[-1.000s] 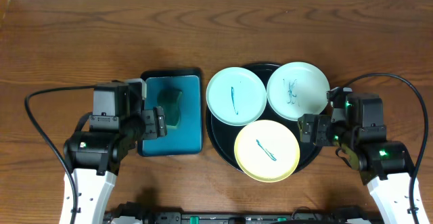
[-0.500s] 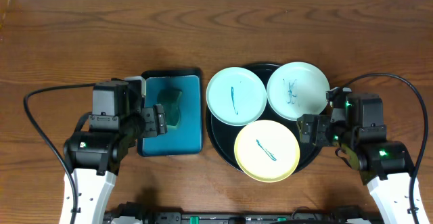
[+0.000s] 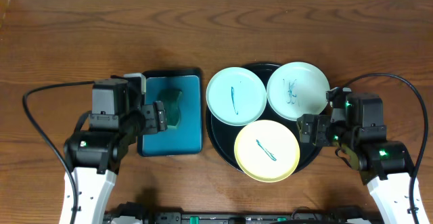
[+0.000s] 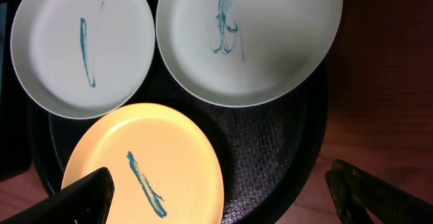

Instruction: Clean dirty plates on tray and stack at the side

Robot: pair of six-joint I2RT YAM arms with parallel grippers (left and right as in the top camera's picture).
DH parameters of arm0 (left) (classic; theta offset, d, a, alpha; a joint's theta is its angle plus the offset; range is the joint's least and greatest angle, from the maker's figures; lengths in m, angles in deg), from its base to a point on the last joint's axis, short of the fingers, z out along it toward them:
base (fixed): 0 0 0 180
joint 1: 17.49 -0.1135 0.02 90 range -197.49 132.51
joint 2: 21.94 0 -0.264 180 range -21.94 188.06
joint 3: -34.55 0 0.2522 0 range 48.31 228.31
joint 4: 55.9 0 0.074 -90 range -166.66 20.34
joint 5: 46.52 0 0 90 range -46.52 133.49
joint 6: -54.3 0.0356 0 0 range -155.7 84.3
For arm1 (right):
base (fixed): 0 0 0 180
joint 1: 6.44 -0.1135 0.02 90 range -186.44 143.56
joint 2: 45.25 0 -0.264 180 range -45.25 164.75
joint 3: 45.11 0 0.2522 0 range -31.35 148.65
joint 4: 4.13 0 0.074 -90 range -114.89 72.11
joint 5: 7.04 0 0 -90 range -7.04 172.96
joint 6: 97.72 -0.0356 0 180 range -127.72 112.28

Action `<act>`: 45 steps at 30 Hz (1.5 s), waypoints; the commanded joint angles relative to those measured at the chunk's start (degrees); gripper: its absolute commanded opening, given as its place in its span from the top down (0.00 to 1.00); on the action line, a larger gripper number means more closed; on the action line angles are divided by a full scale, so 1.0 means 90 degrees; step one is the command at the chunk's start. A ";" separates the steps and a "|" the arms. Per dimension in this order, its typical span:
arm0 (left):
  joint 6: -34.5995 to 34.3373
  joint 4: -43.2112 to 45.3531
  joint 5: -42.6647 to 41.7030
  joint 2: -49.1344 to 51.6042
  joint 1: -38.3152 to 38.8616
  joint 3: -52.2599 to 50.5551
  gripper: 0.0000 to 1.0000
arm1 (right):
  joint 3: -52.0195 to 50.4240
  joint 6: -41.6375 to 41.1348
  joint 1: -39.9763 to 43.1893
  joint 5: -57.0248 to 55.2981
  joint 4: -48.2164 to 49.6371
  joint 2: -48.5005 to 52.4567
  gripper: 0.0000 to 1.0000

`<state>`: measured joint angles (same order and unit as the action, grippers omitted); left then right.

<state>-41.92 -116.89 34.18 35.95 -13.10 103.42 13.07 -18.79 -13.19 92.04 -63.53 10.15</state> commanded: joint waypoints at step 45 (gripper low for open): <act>-0.0034 0.2042 0.0444 0.4189 0.0386 -0.0029 0.37 | 0.0146 0.0044 -0.0053 0.0049 0.0000 0.0002 0.01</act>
<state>-41.92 -99.01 37.27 73.15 -9.69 103.75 13.12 -18.79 -13.19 92.19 -63.51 10.15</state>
